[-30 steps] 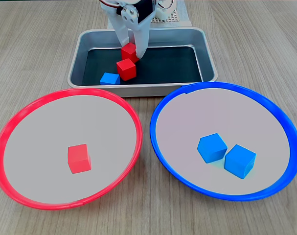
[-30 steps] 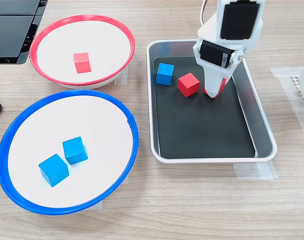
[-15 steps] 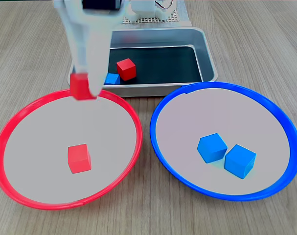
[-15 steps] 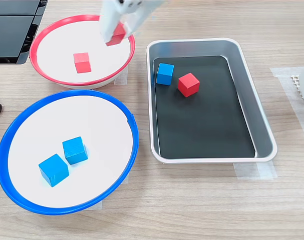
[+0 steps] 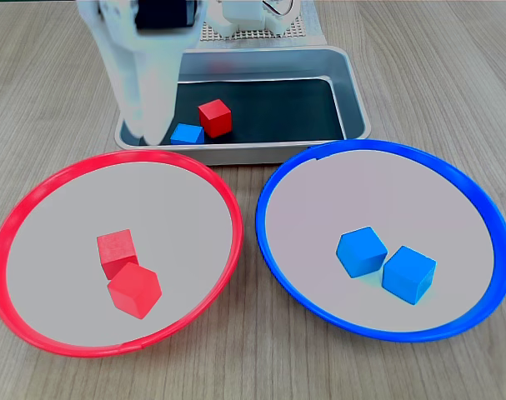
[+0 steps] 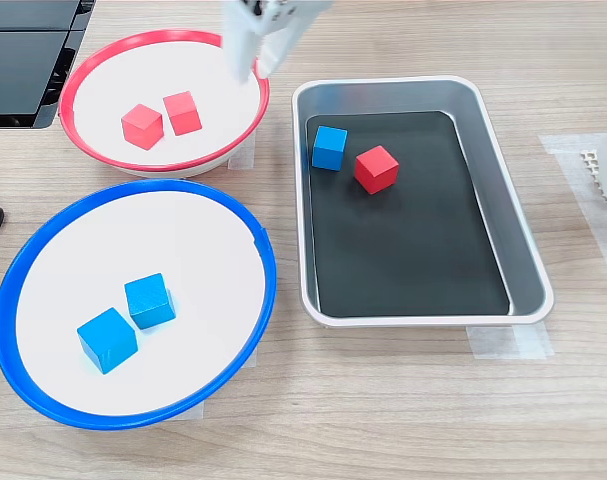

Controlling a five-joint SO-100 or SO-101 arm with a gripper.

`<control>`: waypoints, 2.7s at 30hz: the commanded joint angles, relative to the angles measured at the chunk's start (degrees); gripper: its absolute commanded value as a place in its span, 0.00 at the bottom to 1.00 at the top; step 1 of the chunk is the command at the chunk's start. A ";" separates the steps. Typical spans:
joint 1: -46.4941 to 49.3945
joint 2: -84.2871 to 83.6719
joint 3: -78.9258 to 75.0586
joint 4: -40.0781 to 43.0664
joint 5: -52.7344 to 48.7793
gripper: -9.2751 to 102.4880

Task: Move six blocks tray to matching dishes

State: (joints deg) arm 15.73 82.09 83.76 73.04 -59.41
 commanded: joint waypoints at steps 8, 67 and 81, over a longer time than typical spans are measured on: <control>-0.44 17.67 22.24 7.73 -3.69 0.24; 5.19 9.23 19.86 -3.16 -30.50 0.34; 2.72 2.90 22.85 -15.64 -32.61 0.28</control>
State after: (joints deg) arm 19.07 85.25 109.34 57.83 -92.72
